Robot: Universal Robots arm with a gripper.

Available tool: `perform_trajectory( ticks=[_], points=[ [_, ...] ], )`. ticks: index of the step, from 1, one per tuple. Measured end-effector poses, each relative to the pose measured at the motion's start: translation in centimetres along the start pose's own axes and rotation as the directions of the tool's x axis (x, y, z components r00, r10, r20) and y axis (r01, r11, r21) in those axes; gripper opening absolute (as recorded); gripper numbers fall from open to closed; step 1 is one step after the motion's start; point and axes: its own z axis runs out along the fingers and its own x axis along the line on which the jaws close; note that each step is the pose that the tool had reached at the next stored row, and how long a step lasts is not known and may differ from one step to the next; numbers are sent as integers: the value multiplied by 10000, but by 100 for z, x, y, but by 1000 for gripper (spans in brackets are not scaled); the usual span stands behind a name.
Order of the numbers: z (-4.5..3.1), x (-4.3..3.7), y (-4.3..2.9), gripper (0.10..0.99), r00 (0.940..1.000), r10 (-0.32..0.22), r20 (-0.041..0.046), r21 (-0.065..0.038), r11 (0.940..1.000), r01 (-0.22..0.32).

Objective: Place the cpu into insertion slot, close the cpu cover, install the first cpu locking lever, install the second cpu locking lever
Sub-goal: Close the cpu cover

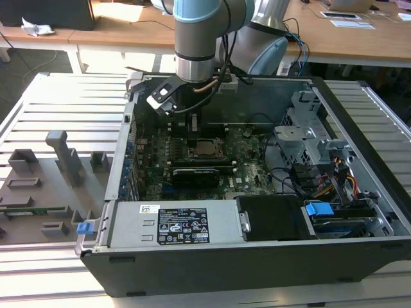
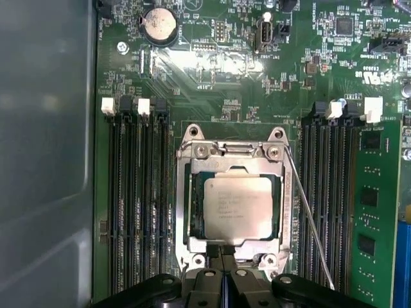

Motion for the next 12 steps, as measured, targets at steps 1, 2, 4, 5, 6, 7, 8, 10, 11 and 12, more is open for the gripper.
perform_trajectory(
  ticks=[1, 2, 4, 5, 6, 7, 8, 10, 11, 12],
  points=[
    [0, 0, 12, 106, 10000, 0, -4, 2, 10000, 0],
    [-1, 0, 22, 106, 10000, 1, -7, 5, 10000, -1],
    [-2, -1, 45, 106, 10000, 0, -19, 12, 10000, 0],
    [-3, -2, 57, 106, 10000, 0, -29, 14, 10000, 0],
    [-4, -2, 68, 106, 10000, -1, -42, 18, 10000, 1],
    [-6, -1, 86, 106, 10000, -1, -64, 23, 10000, 1],
    [-8, -2, 104, 106, 10000, -3, -83, 31, 10000, 3],
    [-7, -3, 187, 106, 9999, -3, -168, 74, 10000, 5],
    [-7, -4, 214, 106, 9998, -4, -185, 88, 10000, 6],
    [-8, -4, 250, 106, 9998, -3, -198, 110, 9999, 6]
  ],
)
